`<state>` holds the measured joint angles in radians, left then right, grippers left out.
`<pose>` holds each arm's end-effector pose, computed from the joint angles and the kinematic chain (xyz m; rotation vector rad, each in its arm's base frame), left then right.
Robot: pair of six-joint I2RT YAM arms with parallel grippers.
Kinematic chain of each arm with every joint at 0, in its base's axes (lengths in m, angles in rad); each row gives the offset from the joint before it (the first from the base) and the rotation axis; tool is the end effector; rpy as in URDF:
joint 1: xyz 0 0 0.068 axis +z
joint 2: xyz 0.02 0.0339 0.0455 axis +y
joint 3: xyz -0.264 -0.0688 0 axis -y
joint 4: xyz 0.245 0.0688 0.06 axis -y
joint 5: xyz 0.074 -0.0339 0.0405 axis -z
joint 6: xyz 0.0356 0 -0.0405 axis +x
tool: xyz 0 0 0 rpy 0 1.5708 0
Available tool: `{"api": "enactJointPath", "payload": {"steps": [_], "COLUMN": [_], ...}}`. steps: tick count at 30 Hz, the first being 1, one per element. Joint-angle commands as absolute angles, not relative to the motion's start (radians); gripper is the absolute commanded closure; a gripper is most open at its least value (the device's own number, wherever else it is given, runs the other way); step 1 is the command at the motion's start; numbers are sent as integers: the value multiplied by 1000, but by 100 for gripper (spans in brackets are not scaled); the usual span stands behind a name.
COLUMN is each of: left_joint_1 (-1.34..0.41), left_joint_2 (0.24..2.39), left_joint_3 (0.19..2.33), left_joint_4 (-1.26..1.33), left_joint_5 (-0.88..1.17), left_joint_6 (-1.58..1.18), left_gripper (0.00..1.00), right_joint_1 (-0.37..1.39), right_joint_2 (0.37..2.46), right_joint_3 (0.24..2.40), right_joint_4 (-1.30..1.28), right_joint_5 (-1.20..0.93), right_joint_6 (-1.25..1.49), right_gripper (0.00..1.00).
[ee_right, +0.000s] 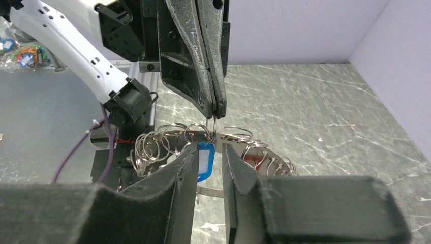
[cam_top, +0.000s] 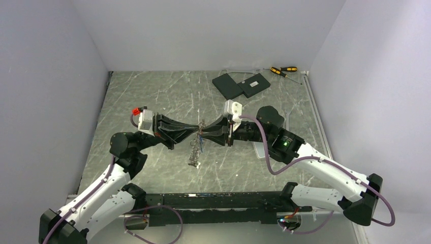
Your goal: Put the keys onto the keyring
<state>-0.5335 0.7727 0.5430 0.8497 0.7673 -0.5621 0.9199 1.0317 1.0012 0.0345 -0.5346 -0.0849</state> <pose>0.1289 -0.1048 0.3583 0.7529 0.9889 -1.3265 0.1285 0.1986 0.3930 -1.1645 1.1992 1.0596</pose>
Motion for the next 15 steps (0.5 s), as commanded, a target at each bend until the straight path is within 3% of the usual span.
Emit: {"api": "enactJointPath", "payload": {"steps": [1, 6, 15], "left_joint_1": [-537, -536, -536], "left_joint_2": [775, 780, 779], "left_joint_3": [543, 541, 532], "left_joint_4": [954, 961, 960], "left_joint_5": [778, 778, 778], "left_joint_6": [-587, -592, -591], "left_gripper": [100, 100, 100], "right_joint_1": [923, 923, 924], "right_joint_2": [1039, 1048, 1048], "right_joint_3": [1046, 1049, 1058], "right_joint_4": [104, 119, 117], "right_joint_5": [-571, -572, -572], "right_joint_6": [-77, -71, -71], "right_gripper": [75, 78, 98]}}
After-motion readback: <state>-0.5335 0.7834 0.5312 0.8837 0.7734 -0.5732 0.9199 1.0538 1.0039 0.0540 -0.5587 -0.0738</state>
